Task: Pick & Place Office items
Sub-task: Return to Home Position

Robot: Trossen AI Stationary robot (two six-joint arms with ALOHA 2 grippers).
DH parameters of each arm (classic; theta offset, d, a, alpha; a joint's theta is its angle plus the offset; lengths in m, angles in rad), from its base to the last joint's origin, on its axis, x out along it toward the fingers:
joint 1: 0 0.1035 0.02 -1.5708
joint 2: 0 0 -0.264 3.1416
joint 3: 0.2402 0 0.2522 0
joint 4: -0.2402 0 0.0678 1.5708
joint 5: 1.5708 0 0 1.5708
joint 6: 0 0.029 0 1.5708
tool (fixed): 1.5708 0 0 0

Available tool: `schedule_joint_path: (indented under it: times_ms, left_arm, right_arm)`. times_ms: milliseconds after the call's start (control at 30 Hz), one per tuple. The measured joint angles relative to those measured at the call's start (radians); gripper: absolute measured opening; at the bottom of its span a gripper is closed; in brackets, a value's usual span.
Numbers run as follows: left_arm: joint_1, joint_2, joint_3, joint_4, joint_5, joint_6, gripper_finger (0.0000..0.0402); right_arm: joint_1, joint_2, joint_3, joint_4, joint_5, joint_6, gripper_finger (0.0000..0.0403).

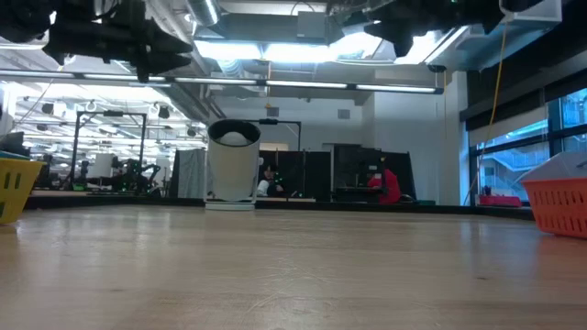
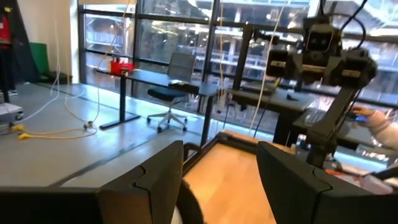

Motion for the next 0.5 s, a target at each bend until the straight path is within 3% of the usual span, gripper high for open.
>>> schedule_joint_path:
  times_ms: [233, 500]
  left_arm:
    - [0.006, -0.163, 0.000, -0.093, 0.006, 0.022, 0.0200]
    - [0.006, -0.428, 0.000, -0.292, 0.005, 0.015, 0.0200]
  right_arm:
    - [-0.107, -0.115, -0.106, -0.016, -0.082, -0.020, 0.0167]
    - [-0.188, -0.446, -0.306, -0.031, -0.107, 0.084, 0.0161]
